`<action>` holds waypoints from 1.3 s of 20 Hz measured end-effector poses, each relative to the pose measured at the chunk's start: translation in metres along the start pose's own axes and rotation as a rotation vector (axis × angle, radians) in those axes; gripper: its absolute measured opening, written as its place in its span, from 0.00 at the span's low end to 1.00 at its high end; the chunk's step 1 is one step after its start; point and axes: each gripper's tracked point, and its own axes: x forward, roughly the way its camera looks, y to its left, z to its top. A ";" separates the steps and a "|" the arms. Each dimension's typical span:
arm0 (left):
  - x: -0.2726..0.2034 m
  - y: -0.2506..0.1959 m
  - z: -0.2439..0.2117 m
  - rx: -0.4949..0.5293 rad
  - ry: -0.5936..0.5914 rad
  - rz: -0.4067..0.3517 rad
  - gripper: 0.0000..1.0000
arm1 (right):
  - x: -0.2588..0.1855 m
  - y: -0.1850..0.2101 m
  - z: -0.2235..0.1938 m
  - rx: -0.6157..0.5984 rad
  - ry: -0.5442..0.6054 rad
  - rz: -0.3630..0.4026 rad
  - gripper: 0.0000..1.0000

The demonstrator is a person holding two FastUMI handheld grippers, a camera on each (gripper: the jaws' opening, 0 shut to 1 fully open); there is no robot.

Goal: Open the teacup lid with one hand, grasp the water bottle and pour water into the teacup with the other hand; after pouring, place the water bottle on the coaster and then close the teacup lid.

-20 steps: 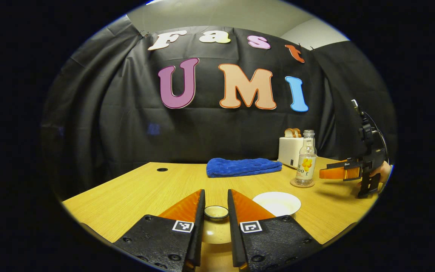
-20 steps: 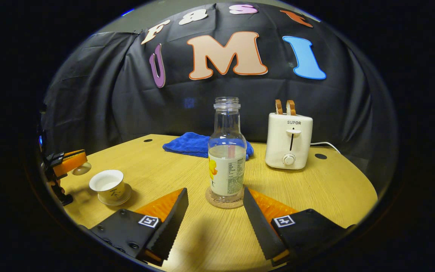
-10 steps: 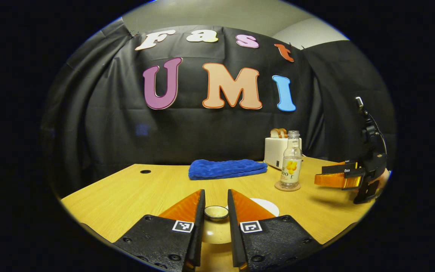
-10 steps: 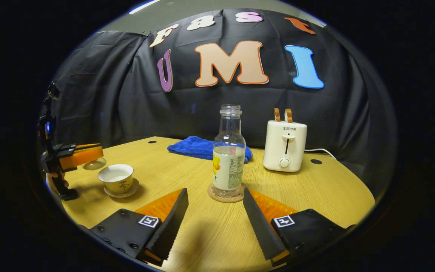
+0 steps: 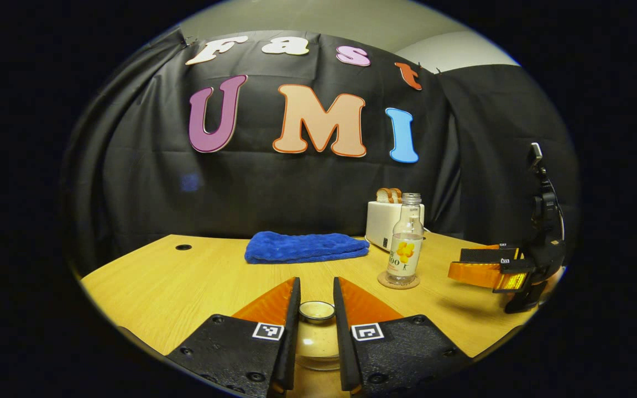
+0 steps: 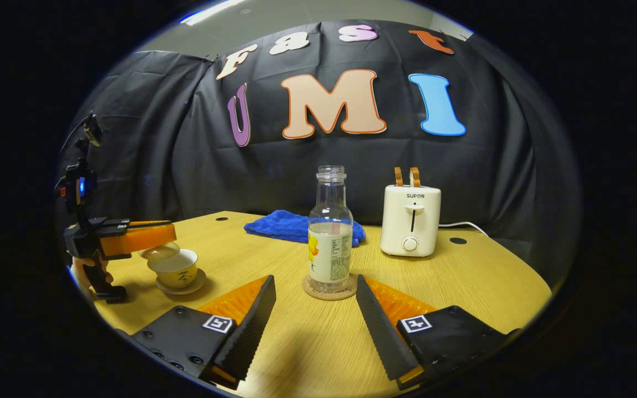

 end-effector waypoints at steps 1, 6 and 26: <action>0.003 -0.002 -0.002 -0.002 0.007 -0.004 0.30 | -0.001 -0.002 0.000 0.005 -0.007 -0.002 0.93; 0.011 -0.006 -0.013 0.005 0.044 -0.011 0.30 | -0.005 -0.001 0.006 0.005 -0.042 -0.004 0.93; -0.011 -0.004 -0.010 -0.001 0.021 0.017 0.83 | -0.015 -0.005 0.016 0.020 -0.116 -0.023 0.92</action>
